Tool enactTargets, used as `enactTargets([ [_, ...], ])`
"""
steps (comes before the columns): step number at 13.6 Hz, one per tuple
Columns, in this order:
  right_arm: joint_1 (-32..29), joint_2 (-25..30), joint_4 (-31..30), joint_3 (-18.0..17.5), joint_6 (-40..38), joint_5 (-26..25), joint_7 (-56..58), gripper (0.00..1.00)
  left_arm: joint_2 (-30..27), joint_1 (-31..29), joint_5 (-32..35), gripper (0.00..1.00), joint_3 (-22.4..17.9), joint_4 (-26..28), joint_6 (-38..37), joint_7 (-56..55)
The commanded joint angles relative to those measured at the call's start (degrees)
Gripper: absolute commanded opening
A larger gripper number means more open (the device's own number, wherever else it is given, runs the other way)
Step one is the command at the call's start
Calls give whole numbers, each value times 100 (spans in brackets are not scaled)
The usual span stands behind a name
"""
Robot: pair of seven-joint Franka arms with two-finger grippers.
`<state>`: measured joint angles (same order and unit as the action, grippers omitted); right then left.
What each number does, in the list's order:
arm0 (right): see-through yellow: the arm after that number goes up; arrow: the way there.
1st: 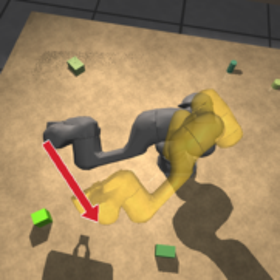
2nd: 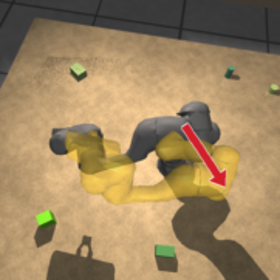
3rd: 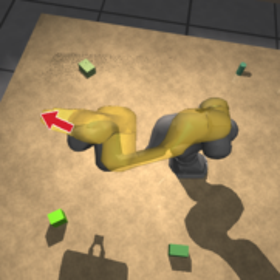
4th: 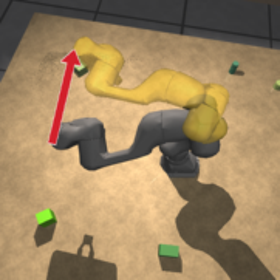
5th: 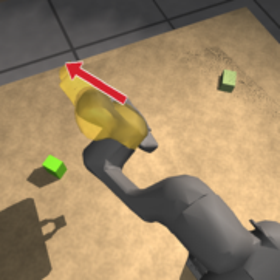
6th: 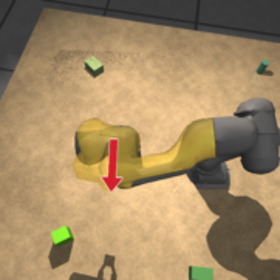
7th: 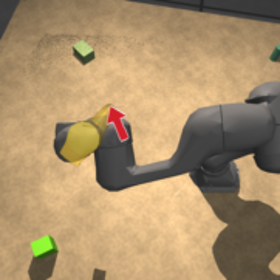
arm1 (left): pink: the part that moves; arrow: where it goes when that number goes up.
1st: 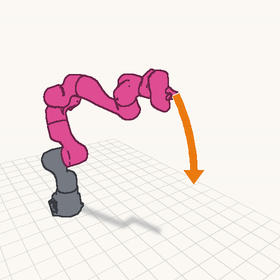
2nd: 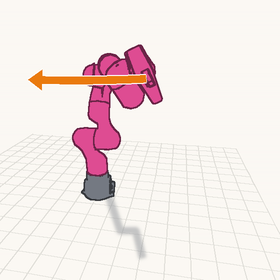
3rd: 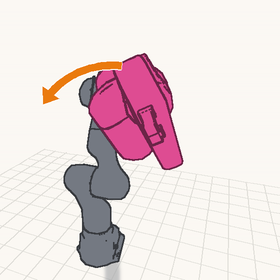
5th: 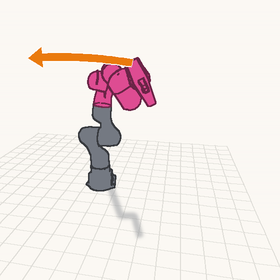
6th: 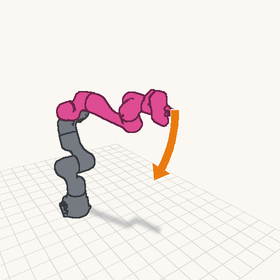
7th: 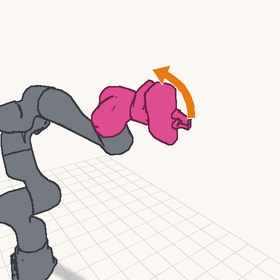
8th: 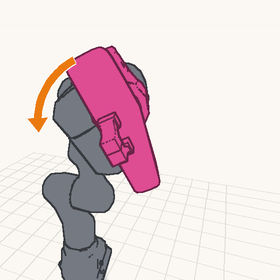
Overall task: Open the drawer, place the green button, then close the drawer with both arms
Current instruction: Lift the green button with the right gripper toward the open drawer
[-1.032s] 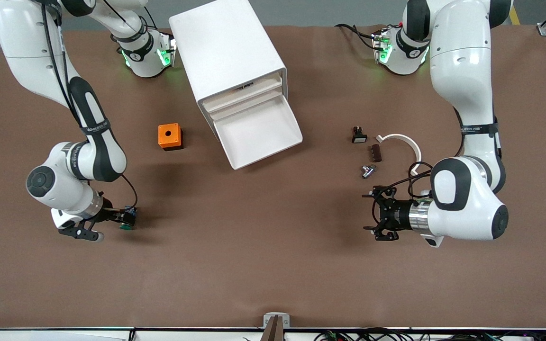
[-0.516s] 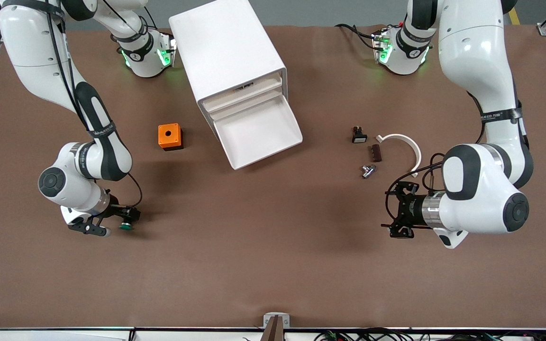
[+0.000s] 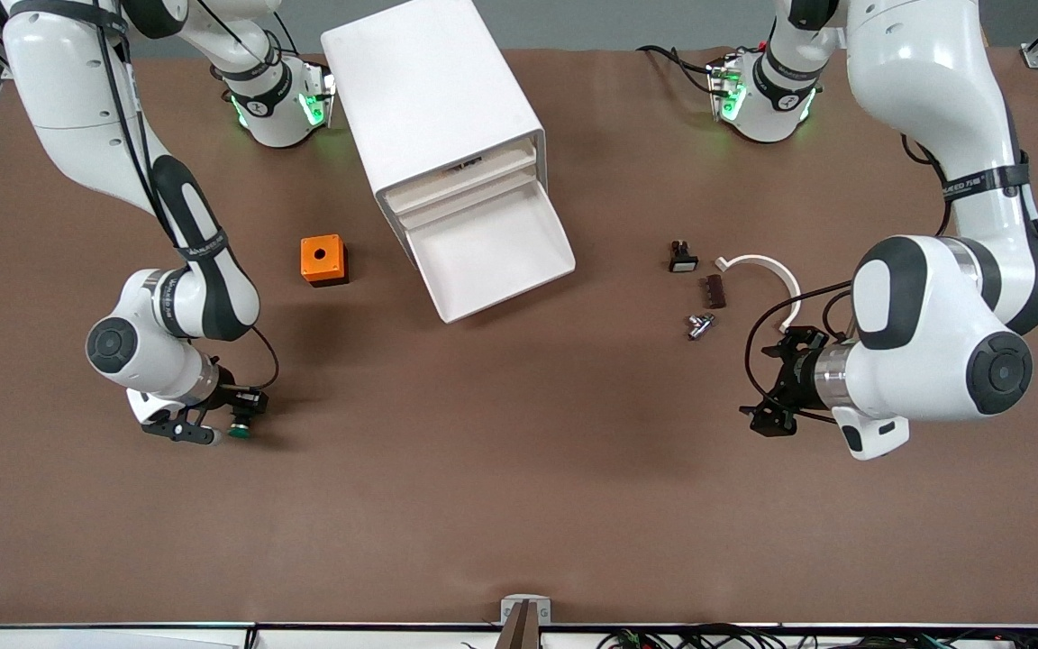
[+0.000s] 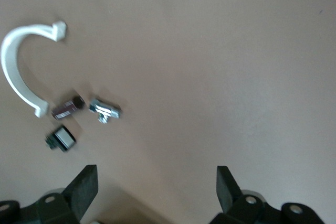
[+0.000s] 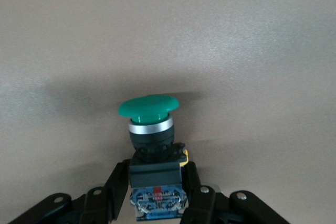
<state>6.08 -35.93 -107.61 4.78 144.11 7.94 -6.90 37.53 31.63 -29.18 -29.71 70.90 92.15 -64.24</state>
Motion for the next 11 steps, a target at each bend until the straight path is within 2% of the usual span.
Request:
enactTargets([
  [1, 51, 147, -50, 14, -6, 41, -65, 8, -237, 36, 534, 99, 0, 99, -65, 463],
  [2, 95, 199, -59, 14, -23, 49, -66, 1, -246, 36, 588, 99, 0, 99, -65, 622],
  [5, 217, 734, 29, 5, -855, 67, -704, 0, -369, 27, 842, 99, -9, 108, -65, 1516],
  [9, 884, 1665, 47, -13, -1893, 93, -2504, 0, -457, 19, 1370, 100, -17, 108, -48, 2660],
  [11, 1437, 2009, 38, -13, -2237, 93, -3576, 0, -562, 27, 1660, 100, -9, 126, -39, 3379],
])
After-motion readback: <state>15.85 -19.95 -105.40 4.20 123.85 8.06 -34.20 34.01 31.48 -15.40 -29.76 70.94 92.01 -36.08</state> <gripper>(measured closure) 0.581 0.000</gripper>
